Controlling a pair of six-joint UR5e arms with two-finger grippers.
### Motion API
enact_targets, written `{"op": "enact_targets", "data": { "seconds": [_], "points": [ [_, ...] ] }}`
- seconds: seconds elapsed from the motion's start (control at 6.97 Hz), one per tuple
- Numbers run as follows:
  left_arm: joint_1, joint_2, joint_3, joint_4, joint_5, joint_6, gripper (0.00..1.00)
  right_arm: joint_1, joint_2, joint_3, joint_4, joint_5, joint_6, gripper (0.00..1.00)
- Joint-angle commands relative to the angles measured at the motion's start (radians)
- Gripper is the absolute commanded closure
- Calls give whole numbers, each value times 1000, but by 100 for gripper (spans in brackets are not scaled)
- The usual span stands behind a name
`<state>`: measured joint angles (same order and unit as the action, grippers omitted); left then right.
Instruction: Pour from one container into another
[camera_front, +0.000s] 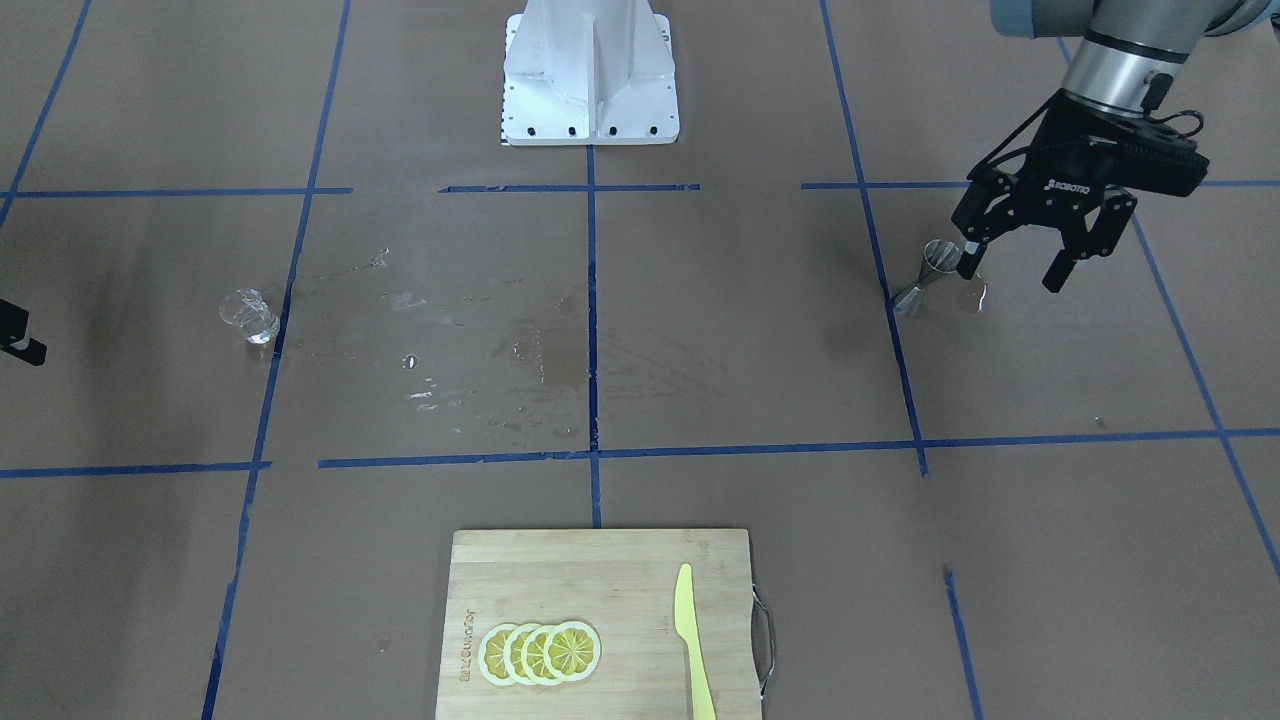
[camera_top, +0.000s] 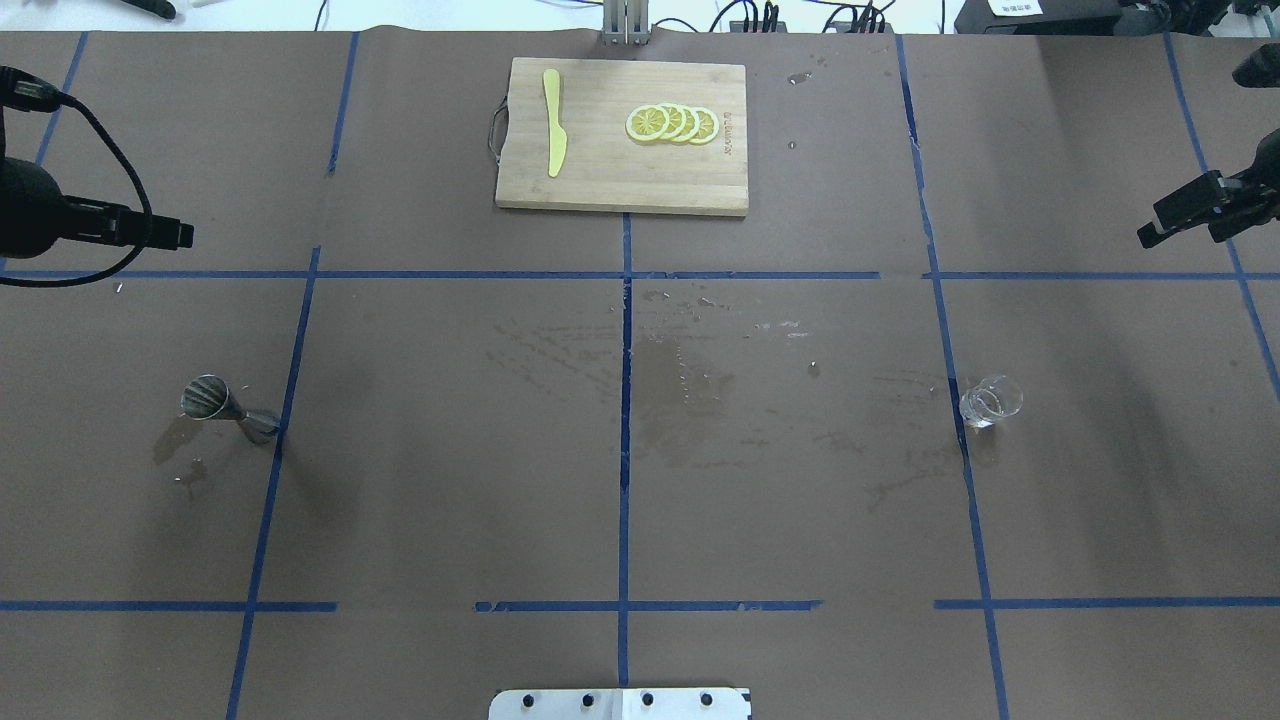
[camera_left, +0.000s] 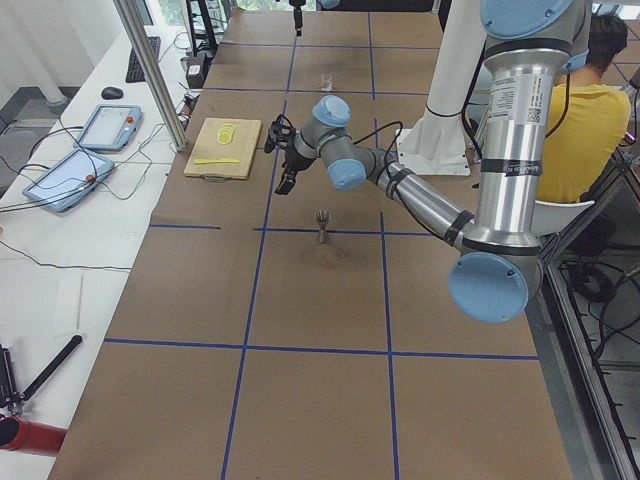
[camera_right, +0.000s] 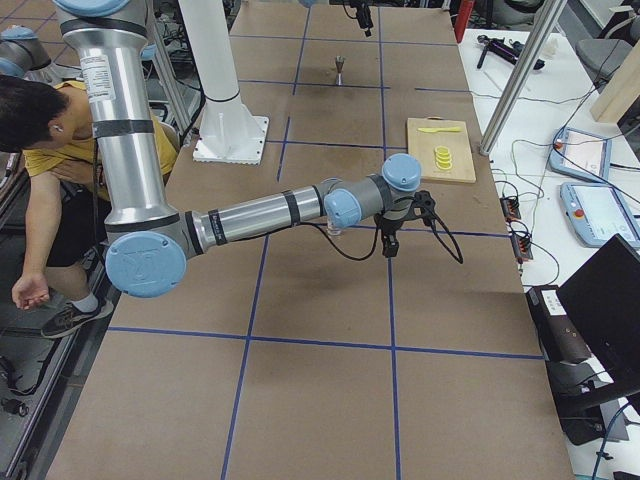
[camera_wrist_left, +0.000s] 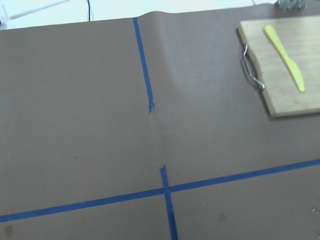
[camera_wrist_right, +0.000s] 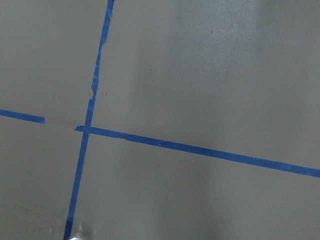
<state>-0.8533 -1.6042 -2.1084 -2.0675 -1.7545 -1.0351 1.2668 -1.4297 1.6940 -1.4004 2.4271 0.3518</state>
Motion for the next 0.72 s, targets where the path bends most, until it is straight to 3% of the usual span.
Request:
{"op": "enact_targets", "data": {
  "seconds": [0.0,0.14,0.29,0.57],
  "points": [
    [248,68,-51,-5,398,-161,6,0,18,4,4,-2,1,0],
    [323,119,-80,-8,537,-187,1,0,26,0,4,-13,1,0],
    [453,153,-85,-8,740,-362,1,0,34,-1,4,-19,1,0],
    [560,180,-127,-9,905,-419,2,0,41,-2,4,-20,1,0]
  ]
}}
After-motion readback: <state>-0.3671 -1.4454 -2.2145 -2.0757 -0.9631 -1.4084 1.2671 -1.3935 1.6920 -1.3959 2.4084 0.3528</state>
